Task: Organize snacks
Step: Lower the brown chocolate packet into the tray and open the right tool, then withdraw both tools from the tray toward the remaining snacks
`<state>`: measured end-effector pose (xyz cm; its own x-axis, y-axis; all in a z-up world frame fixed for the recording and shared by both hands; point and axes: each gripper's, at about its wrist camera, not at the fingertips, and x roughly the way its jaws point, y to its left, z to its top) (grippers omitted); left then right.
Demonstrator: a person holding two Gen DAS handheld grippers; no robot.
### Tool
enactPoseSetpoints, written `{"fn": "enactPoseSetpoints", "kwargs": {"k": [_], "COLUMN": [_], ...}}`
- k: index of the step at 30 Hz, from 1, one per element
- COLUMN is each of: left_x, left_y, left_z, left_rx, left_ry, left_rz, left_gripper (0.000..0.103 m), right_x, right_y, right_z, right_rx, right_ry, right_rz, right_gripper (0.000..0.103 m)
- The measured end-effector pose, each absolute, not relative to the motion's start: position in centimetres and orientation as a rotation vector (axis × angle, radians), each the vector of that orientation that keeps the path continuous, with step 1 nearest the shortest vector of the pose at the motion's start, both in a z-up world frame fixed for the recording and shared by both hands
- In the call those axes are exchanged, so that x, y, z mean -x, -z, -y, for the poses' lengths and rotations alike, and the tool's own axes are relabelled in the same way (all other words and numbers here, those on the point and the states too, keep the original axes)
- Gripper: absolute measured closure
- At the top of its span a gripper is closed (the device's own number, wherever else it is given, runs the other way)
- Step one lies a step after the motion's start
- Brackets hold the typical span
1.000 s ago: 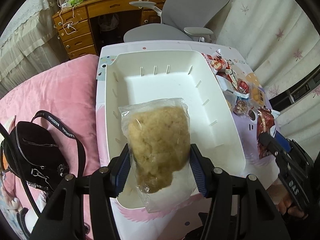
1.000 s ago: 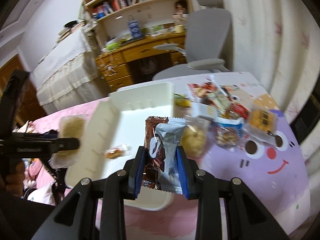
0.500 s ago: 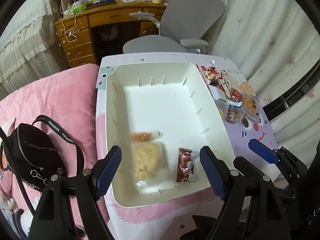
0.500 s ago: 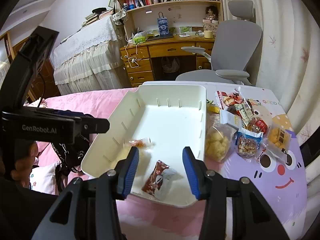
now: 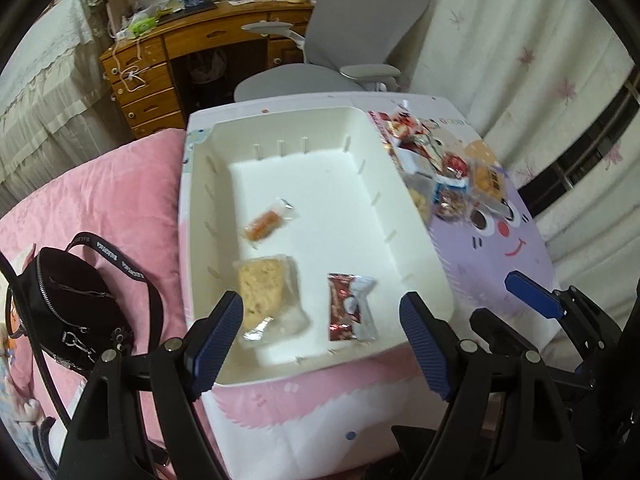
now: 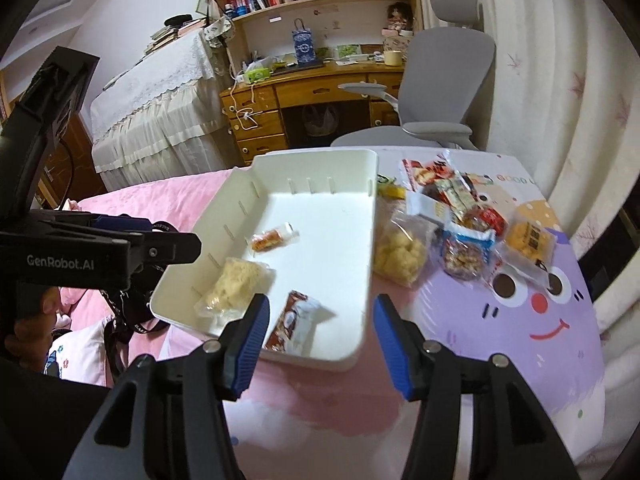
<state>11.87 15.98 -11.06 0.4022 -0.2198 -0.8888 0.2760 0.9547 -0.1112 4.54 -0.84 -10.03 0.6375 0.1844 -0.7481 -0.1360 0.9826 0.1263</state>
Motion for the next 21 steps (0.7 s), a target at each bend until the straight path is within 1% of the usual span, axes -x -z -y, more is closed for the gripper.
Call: {"fn": "enactPoseSetpoints", "kwargs": {"k": [11,21], "left_x": [-10.5,-10.4], "left_y": [10.2,9.7], "left_z": [-9.5,-2.2], "left_rx": [-0.092,-0.035], "left_ry": [0.344,0.336], "left_rz": [-1.123,-1.111], "left_gripper": [0.024,0.024], "right_x": [-2.3,-2.7], "right_y": [9.7,9.2], "right_z": [7.4,15.4], "right_rx": [-0.096,-0.106], "right_ry": [-0.116,-0.126], "right_rz": [-0.898,-0.942], "right_gripper": [0.049,0.049]}}
